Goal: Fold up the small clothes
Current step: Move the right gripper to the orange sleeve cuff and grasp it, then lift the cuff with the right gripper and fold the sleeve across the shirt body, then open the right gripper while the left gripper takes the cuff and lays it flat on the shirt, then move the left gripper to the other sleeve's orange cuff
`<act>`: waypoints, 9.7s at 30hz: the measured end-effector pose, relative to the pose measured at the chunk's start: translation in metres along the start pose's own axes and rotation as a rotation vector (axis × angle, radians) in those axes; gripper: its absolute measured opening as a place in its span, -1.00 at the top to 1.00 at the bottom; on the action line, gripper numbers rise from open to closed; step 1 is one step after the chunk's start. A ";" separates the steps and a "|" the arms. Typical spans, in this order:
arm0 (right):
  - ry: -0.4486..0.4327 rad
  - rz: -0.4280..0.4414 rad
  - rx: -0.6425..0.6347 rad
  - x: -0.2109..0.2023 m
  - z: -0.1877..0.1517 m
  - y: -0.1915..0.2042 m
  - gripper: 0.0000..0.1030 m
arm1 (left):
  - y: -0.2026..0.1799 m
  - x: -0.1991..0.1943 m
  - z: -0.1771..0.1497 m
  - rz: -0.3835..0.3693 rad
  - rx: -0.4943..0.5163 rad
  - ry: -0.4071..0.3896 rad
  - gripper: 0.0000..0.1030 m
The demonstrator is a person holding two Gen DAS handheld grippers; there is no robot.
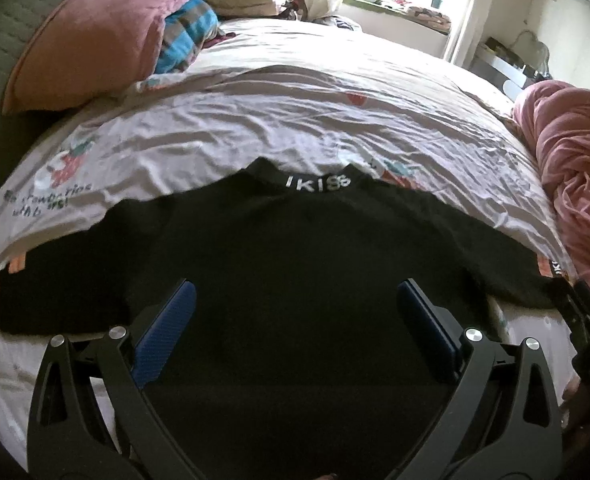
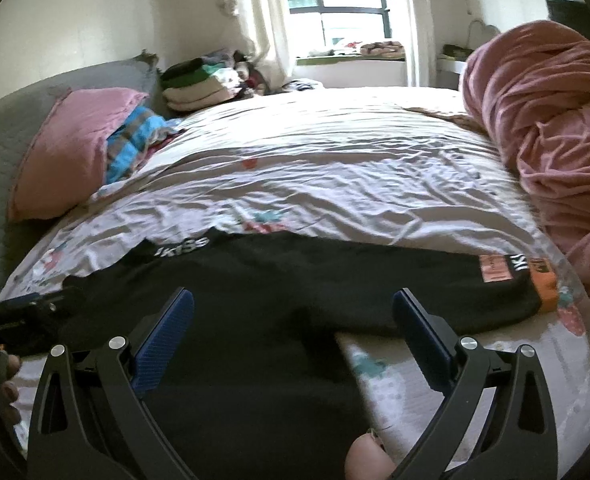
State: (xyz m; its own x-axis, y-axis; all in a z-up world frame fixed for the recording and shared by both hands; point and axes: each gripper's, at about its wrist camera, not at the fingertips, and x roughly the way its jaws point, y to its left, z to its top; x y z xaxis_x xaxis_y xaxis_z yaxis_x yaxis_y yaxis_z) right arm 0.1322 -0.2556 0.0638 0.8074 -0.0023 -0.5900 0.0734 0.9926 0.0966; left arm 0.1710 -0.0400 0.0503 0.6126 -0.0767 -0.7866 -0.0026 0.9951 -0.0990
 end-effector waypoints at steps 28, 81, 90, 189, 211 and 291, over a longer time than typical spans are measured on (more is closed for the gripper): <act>0.157 -0.259 0.261 0.063 -0.018 -0.150 -0.92 | -0.002 0.078 0.014 0.033 0.020 0.054 -0.83; -0.044 -0.157 0.250 0.040 0.048 -0.128 0.82 | 0.055 0.022 0.017 -0.016 -0.089 -0.028 -0.83; -0.057 -0.083 0.156 0.032 0.060 -0.072 0.82 | 0.072 0.012 0.013 0.009 -0.087 -0.053 -0.83; 0.217 -0.050 -0.054 0.112 -0.024 0.033 0.05 | 0.094 0.074 -0.021 -0.040 -0.003 0.091 0.85; 0.190 -0.002 -0.126 0.102 -0.031 0.040 -0.04 | 0.092 0.080 -0.036 -0.064 -0.028 0.150 0.73; 0.125 0.462 -0.426 0.001 -0.034 0.289 -0.91 | 0.286 -0.055 -0.054 0.343 -0.441 -0.106 -0.81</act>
State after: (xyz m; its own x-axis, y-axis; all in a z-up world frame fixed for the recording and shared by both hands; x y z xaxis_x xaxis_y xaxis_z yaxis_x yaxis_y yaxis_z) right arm 0.1341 0.0350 0.0640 0.6239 0.4260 -0.6552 -0.5256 0.8492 0.0517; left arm 0.0938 0.2451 0.0328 0.5944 0.2755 -0.7555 -0.5314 0.8397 -0.1119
